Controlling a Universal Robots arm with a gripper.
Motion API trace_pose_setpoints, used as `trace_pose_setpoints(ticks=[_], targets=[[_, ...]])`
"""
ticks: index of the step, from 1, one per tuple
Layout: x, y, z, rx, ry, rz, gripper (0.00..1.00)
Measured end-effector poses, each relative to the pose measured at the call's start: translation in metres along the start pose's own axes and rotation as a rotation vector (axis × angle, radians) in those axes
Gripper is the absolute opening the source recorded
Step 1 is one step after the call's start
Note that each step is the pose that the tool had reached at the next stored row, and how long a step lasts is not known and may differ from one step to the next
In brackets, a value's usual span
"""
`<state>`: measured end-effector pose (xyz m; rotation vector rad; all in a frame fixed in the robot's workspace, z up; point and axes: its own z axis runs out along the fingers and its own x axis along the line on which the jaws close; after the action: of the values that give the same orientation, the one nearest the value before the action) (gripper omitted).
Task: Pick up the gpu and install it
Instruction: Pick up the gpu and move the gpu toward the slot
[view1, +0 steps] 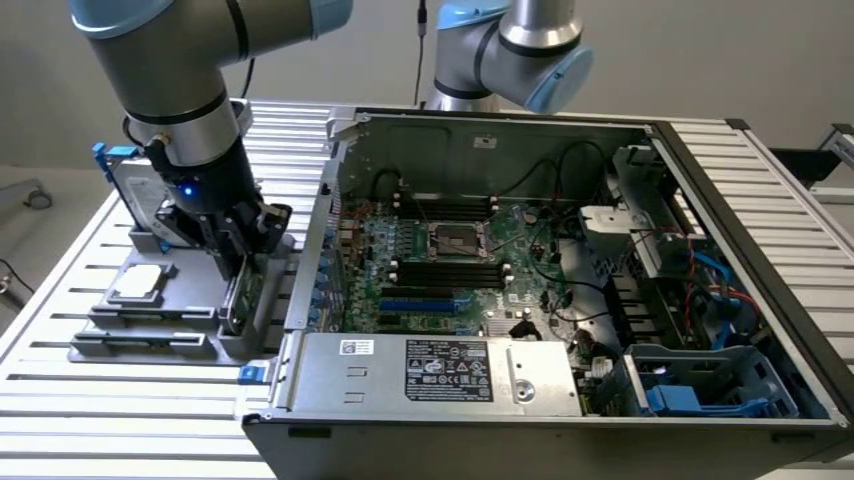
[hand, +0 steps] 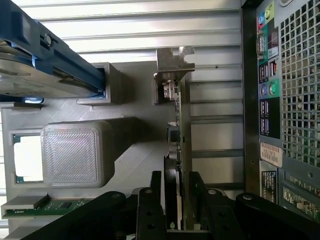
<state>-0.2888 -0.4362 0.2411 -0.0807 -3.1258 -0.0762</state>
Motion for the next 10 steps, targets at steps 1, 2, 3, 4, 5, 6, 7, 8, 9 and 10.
trace_pose_setpoints(ticks=[1,2,3,4,5,6,7,8,9,10], targets=[[0.0,0.0,0.0,0.0,0.0,0.0,0.36],[0.0,0.0,0.0,0.0,0.0,0.0,0.36],[0.0,0.0,0.0,0.0001,0.0001,0.0,0.36],[0.0,0.0,0.0001,0.0002,0.0001,0.0,0.34],[0.0001,0.0,0.0001,0.0004,0.0004,0.0,0.34],[0.0,0.0,0.0001,0.0006,0.0002,0.0,0.28],[0.0,0.0,0.0002,0.0005,0.0001,0.0,0.28],[0.0,0.0,0.0002,0.0006,0.0001,0.0,0.26],[0.0,0.0,0.0002,0.0006,0.0,0.0,0.26],[0.0,0.0,0.0002,0.0006,0.0,0.0,0.26]])
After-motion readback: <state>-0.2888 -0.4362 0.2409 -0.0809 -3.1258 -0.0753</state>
